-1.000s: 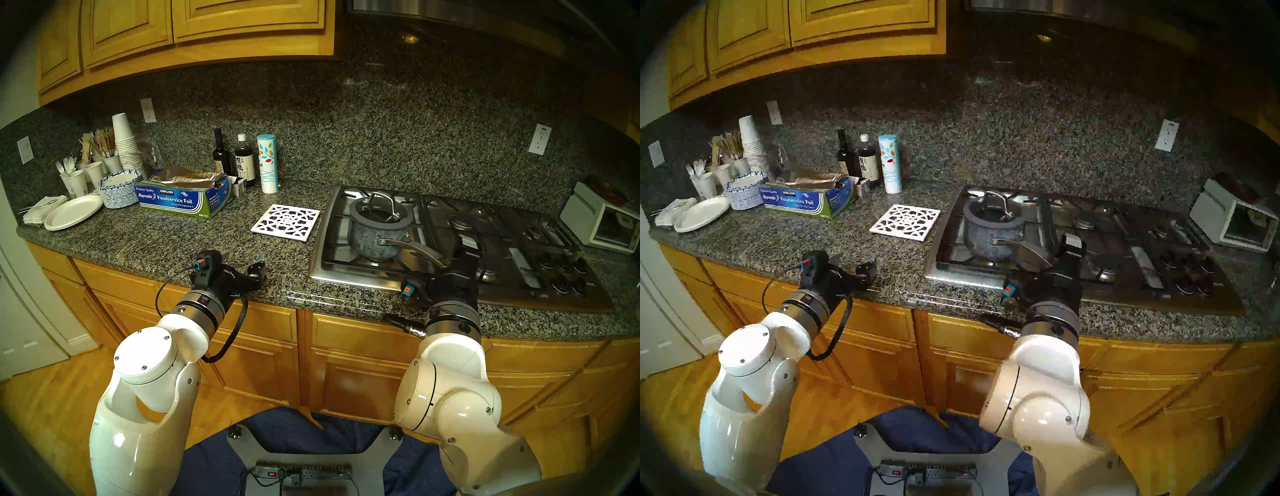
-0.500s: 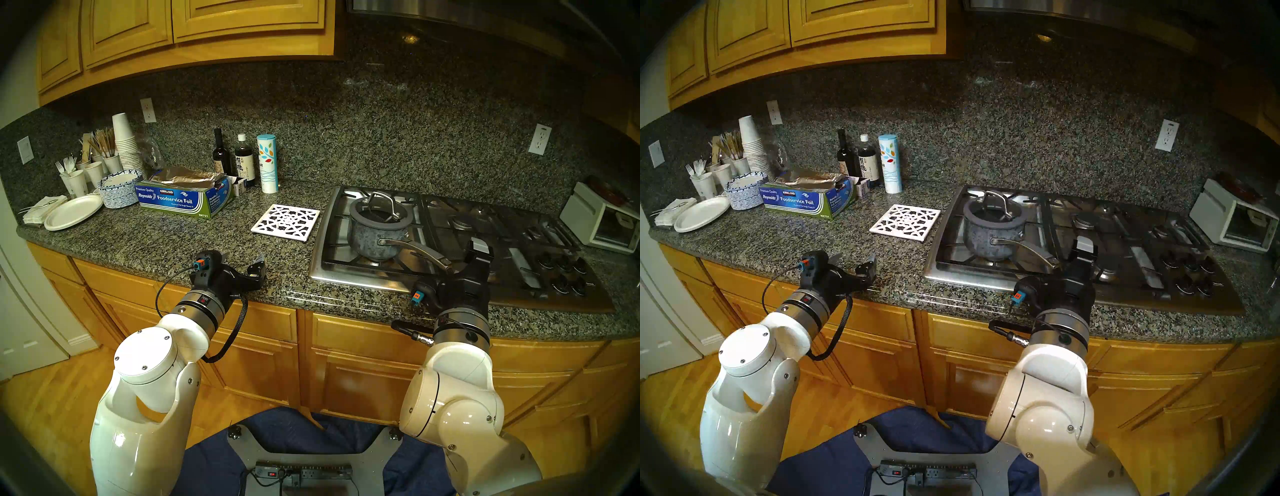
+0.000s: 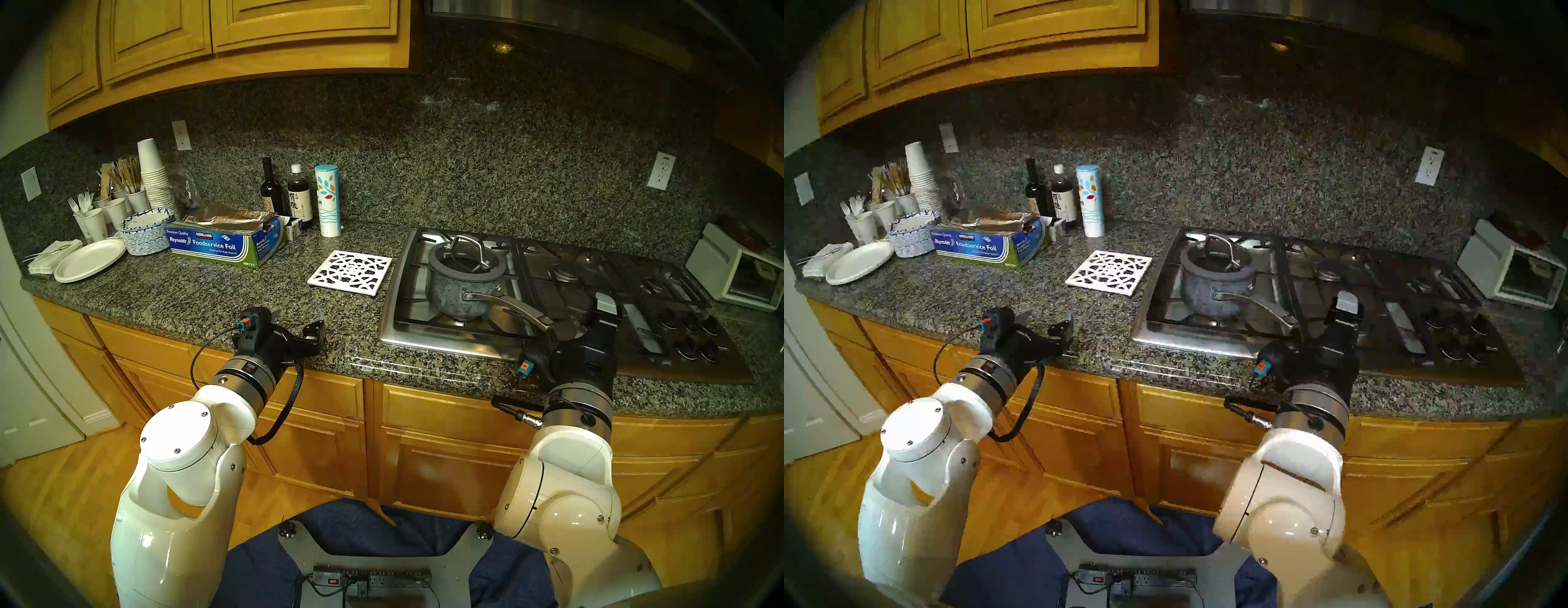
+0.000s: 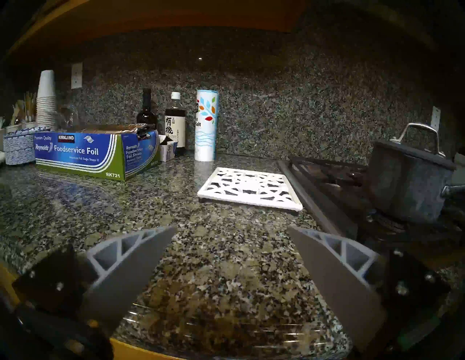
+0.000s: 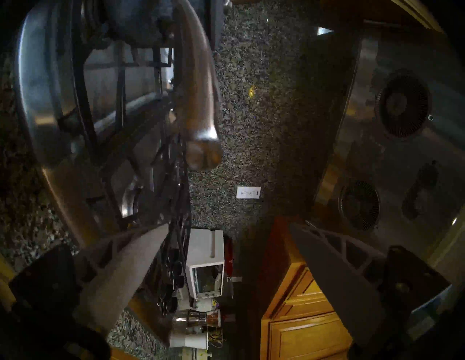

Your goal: Pick up the pot, put it on the stove, take off the pot lid

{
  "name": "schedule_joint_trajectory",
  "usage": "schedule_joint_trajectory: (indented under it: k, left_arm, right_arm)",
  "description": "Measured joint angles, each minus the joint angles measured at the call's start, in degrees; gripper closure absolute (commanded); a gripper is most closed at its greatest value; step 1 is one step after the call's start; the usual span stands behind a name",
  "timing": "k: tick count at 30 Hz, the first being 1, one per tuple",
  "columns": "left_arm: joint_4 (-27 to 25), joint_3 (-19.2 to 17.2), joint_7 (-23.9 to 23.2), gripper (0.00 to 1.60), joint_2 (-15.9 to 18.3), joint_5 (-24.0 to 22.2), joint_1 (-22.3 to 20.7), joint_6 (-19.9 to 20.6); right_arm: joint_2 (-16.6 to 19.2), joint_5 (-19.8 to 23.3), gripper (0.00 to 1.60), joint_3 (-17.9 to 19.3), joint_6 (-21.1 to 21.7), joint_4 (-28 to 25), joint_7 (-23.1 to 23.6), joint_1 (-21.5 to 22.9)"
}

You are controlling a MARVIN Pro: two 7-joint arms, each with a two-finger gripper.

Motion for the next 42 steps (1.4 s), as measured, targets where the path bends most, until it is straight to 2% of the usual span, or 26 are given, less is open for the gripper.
schedule_joint_trajectory:
  k: [15,42]
  left_arm:
    - [0.0,-0.1,-0.3,0.0,-0.3,0.2,0.0,0.0]
    - [0.0,-0.3,-0.8,0.0,-0.8,0.7,0.0,0.1]
  right_arm:
    - [-1.9,-1.7,0.0,4.2,0.0,0.0,-2.0,-1.8]
    - [-5.1,-2.4,0.0,6.3,0.0,0.0,-4.4,-2.9]
